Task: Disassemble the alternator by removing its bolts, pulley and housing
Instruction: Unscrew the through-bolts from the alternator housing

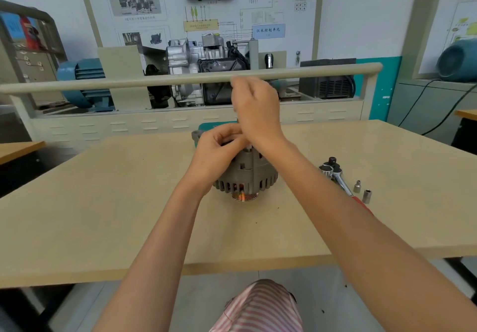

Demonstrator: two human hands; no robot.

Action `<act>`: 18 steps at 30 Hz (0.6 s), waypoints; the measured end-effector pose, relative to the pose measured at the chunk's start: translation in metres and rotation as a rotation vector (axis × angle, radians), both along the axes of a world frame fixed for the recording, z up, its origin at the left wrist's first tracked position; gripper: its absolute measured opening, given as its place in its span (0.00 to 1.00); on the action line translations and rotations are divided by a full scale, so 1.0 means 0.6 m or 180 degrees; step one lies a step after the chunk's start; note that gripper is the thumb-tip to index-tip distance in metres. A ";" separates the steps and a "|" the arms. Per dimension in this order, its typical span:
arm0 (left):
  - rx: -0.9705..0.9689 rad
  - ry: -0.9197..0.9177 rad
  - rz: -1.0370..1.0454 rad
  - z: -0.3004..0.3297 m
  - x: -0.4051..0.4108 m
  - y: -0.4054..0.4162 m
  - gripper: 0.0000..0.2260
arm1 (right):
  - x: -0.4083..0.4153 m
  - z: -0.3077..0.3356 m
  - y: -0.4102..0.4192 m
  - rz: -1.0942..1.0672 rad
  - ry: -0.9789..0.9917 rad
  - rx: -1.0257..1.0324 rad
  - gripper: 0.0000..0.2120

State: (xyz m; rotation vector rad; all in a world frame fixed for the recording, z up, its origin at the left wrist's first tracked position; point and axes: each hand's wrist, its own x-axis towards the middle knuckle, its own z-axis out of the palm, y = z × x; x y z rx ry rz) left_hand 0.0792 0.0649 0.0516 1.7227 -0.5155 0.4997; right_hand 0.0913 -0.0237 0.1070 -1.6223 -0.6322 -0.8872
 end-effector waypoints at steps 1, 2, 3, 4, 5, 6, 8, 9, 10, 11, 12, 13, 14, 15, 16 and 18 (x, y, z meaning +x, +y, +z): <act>-0.0007 0.0037 -0.0020 0.000 0.001 0.001 0.08 | 0.002 0.004 -0.003 0.0375 0.0232 0.0184 0.19; -0.0011 0.0072 -0.0027 0.000 0.001 0.002 0.06 | 0.006 0.006 -0.007 0.0737 0.0423 0.0345 0.20; -0.0004 0.0096 -0.0036 0.000 0.001 0.002 0.06 | 0.011 0.008 -0.011 0.1033 0.0574 0.0462 0.22; 0.0003 0.0114 -0.0055 0.001 0.000 0.002 0.06 | 0.015 0.010 -0.014 0.1274 0.0708 0.0548 0.24; 0.0005 0.0128 -0.0080 0.002 0.000 0.002 0.06 | 0.019 0.013 -0.016 0.1490 0.0814 0.0629 0.25; -0.0001 0.0146 -0.0101 0.003 -0.001 0.002 0.06 | 0.022 0.014 -0.017 0.1710 0.0901 0.0729 0.26; -0.0018 0.0175 -0.0096 0.004 -0.002 0.003 0.06 | 0.025 0.015 -0.016 0.2037 0.0995 0.0937 0.29; -0.0008 0.0182 -0.0078 0.003 0.000 0.004 0.05 | 0.025 0.014 -0.014 0.2049 0.0994 0.0994 0.29; 0.0002 0.0182 -0.0063 0.003 0.001 0.004 0.05 | 0.024 0.012 -0.013 0.1974 0.0962 0.1036 0.29; 0.0001 0.0172 -0.0053 0.002 0.002 0.004 0.05 | 0.022 0.009 -0.011 0.1867 0.0893 0.1062 0.28; 0.0002 0.0156 -0.0048 0.002 0.003 0.004 0.05 | 0.019 0.006 -0.010 0.1731 0.0810 0.1064 0.27; 0.0019 0.0140 -0.0046 0.001 0.003 0.004 0.05 | 0.016 0.003 -0.009 0.1561 0.0728 0.1019 0.27; 0.0045 0.0130 -0.0051 0.001 0.003 0.004 0.05 | 0.011 -0.001 -0.008 0.1347 0.0605 0.0903 0.26; 0.0067 0.0117 -0.0053 0.002 0.003 0.003 0.05 | 0.007 -0.005 -0.007 0.1000 0.0374 0.0672 0.24; 0.0074 0.0092 -0.0033 0.001 0.003 0.004 0.07 | 0.004 -0.011 -0.005 0.0432 0.0058 0.0303 0.21; 0.0026 0.0066 0.0098 0.000 0.005 0.004 0.12 | -0.001 -0.026 0.003 -0.1122 -0.0515 -0.0565 0.13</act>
